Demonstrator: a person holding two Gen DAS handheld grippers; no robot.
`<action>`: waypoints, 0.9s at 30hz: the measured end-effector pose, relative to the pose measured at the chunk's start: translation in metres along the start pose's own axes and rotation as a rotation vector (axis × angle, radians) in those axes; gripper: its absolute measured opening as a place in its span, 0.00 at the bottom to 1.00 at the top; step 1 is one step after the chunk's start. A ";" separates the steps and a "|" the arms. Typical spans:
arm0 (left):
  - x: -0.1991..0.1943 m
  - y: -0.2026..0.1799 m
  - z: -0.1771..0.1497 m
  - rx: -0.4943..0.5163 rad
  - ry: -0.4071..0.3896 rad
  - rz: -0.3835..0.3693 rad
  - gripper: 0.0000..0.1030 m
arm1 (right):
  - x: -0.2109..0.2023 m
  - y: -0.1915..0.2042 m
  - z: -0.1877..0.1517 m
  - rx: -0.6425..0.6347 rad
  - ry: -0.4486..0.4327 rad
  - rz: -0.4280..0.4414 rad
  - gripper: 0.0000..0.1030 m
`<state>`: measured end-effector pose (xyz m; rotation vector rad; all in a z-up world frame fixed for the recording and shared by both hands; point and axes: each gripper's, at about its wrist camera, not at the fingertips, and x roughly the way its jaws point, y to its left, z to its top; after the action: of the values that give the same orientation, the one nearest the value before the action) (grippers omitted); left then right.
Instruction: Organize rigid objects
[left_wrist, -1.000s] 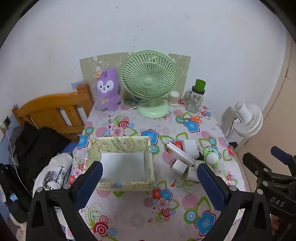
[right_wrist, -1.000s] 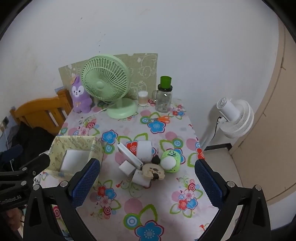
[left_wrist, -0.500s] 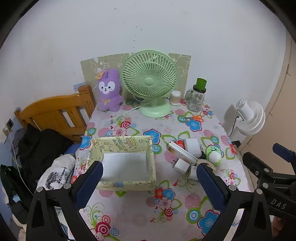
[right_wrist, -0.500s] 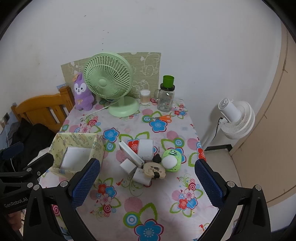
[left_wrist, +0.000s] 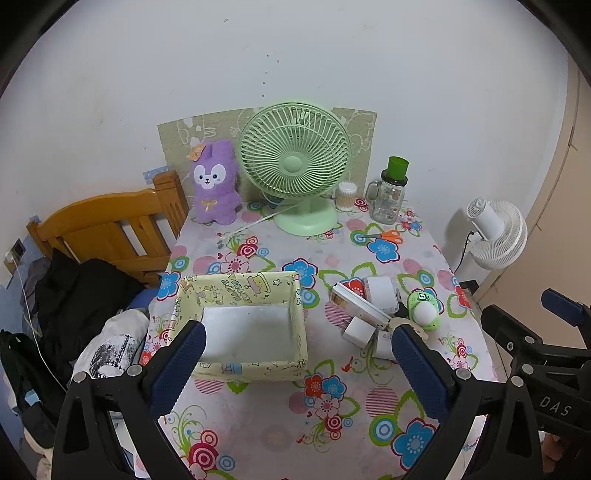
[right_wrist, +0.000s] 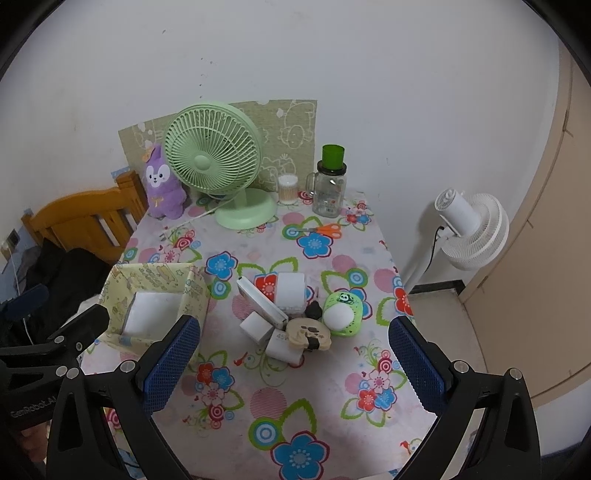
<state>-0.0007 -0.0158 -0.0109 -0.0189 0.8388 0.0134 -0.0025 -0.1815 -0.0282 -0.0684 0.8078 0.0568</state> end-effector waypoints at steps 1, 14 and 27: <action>0.000 0.000 0.000 0.001 0.000 0.000 0.98 | 0.000 0.000 0.000 -0.001 -0.001 -0.002 1.00; -0.001 0.001 -0.003 0.005 -0.010 0.012 0.98 | -0.002 0.003 0.003 -0.004 -0.008 0.003 1.00; -0.004 0.005 -0.002 0.016 -0.019 0.022 0.99 | 0.000 0.008 0.004 -0.015 -0.012 0.006 1.00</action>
<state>-0.0052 -0.0105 -0.0095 0.0054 0.8200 0.0272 -0.0006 -0.1735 -0.0260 -0.0797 0.7955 0.0691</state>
